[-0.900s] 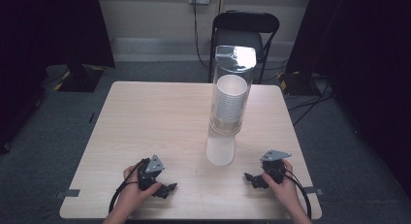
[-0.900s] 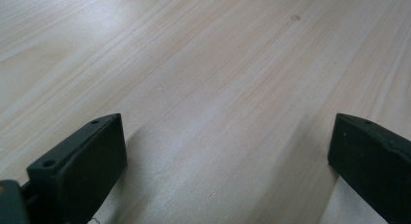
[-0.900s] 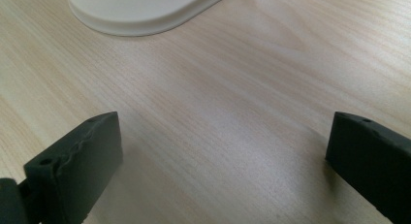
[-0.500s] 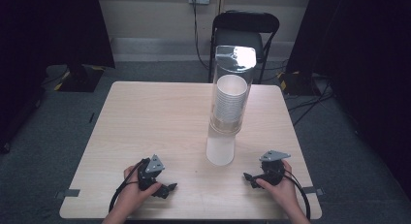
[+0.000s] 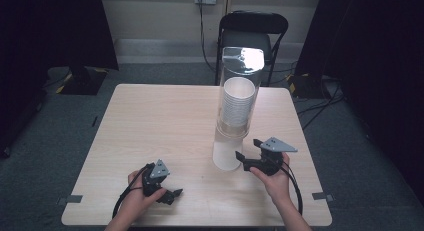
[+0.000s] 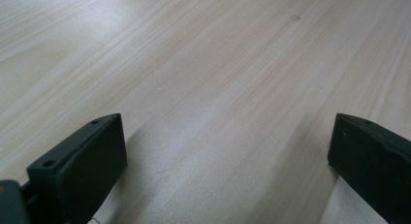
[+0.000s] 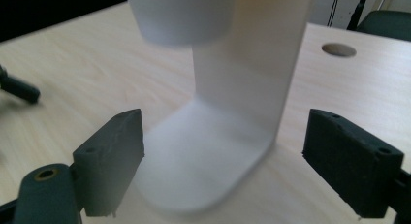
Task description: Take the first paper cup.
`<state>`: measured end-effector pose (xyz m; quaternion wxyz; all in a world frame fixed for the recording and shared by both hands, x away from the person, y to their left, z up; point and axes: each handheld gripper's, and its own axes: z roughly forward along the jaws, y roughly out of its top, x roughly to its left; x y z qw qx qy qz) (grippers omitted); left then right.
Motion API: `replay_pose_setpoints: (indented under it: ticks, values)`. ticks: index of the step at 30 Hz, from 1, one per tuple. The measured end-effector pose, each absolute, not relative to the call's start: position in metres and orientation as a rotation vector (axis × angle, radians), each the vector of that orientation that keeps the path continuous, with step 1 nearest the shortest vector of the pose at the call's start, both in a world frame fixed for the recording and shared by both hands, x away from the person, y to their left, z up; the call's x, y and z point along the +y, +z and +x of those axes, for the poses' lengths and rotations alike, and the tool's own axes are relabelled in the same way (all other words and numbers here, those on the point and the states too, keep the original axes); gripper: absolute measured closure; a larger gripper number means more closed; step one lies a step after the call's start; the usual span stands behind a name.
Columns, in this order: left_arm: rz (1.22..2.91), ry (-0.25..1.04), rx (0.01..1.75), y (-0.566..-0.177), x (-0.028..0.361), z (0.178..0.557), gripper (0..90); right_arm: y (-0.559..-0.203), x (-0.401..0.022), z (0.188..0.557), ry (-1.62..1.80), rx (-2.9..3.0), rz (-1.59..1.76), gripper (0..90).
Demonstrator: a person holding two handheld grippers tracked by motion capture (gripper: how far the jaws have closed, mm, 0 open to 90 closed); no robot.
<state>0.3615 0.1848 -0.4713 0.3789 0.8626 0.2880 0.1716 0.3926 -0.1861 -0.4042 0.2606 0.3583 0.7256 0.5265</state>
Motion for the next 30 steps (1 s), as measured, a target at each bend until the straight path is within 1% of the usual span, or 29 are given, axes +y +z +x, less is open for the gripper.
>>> replay_pose_setpoints:
  ticks: [7,14,17,20,22,23,30]
  values:
    - [2.204,0.438,0.736,-0.471,0.185,0.362,0.0,-0.396,-0.165,0.404,1.488,1.930,0.936,15.1]
    - [2.204,0.437,0.736,-0.471,0.185,0.362,0.0,-0.390,-0.153,0.409,1.511,1.900,0.901,15.9]
    - [2.204,0.436,0.736,-0.471,0.185,0.362,0.0,-0.389,-0.150,0.411,1.550,1.892,0.876,22.8]
    - [2.203,0.437,0.736,-0.471,0.185,0.362,0.0,-0.390,-0.147,0.413,1.542,1.885,0.863,23.1]
    - [2.204,0.436,0.736,-0.471,0.185,0.362,0.0,-0.392,-0.146,0.414,1.534,1.879,0.861,27.5]
    - [2.204,0.436,0.736,-0.471,0.185,0.362,0.0,-0.393,-0.149,0.415,1.507,1.875,0.842,34.4]
    - [2.204,0.437,0.736,-0.471,0.185,0.362,0.0,-0.396,-0.151,0.416,1.517,1.881,0.817,35.3]
